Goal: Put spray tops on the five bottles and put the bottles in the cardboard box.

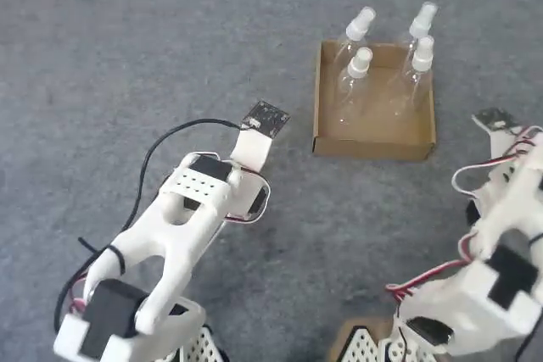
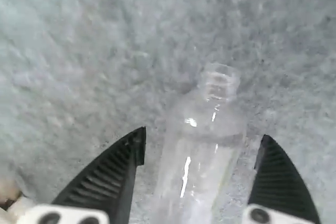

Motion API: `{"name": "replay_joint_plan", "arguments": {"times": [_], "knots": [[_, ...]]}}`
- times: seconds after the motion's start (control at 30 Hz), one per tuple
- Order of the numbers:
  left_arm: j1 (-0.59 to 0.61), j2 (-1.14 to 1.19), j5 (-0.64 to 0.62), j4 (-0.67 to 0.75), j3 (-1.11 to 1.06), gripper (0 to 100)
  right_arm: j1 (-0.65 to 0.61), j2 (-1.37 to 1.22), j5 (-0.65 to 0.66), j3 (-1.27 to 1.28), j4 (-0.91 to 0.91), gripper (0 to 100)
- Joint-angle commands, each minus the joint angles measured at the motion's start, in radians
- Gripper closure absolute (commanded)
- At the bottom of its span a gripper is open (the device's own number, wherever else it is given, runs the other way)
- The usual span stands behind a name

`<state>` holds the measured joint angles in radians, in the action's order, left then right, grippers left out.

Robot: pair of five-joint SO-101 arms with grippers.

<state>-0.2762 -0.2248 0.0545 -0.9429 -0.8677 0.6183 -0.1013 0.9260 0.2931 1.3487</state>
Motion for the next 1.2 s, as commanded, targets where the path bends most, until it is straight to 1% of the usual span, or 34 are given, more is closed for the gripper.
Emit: {"name": "replay_joint_plan", "arguments": {"times": [0.0, 0.13, 0.33, 0.53, 0.67, 0.73, 0.8, 0.93, 1.07, 1.17], "knots": [[-0.005, -0.054, -0.005, 0.021, 0.002, 99, 0.038, -0.045, 0.066, -0.072, -0.005, 73.1], [-0.005, -0.054, -0.005, 0.021, 0.001, 99, 0.045, -0.094, 0.046, -0.072, -0.074, 73.4], [-0.005, -0.054, -0.005, 0.038, -0.004, 99, 0.044, -0.11, -0.012, -0.075, -0.107, 74.5], [-0.005, -0.054, -0.009, 0.041, -0.004, 99, 0.041, -0.068, -0.048, -0.089, -0.122, 91.9], [-0.005, -0.054, -0.009, 0.041, -0.004, 99, 0.028, 0.008, -0.048, -0.12, -0.101, 97.4], [-0.005, -0.054, -0.009, 0.041, -0.004, 99, 0.005, 0.077, -0.049, -0.129, -0.038, 98.6], [-0.005, -0.054, -0.009, 0.051, -0.002, 99, -0.042, 0.168, -0.06, -0.123, 0.016, 99.1], [-0.014, -0.057, -0.005, 0.063, -0.004, 99, -0.168, 0.378, -0.186, -0.087, 0.054, 99.3], [0.002, -0.084, -0.003, 0.026, 0.015, 99, -0.357, 0.638, -0.281, 0.038, 0.053, 99.3], [0.057, -0.18, -0.009, -0.009, 0.036, 99, -0.536, 0.82, -0.388, 0.14, 0.045, 99.3]]}}
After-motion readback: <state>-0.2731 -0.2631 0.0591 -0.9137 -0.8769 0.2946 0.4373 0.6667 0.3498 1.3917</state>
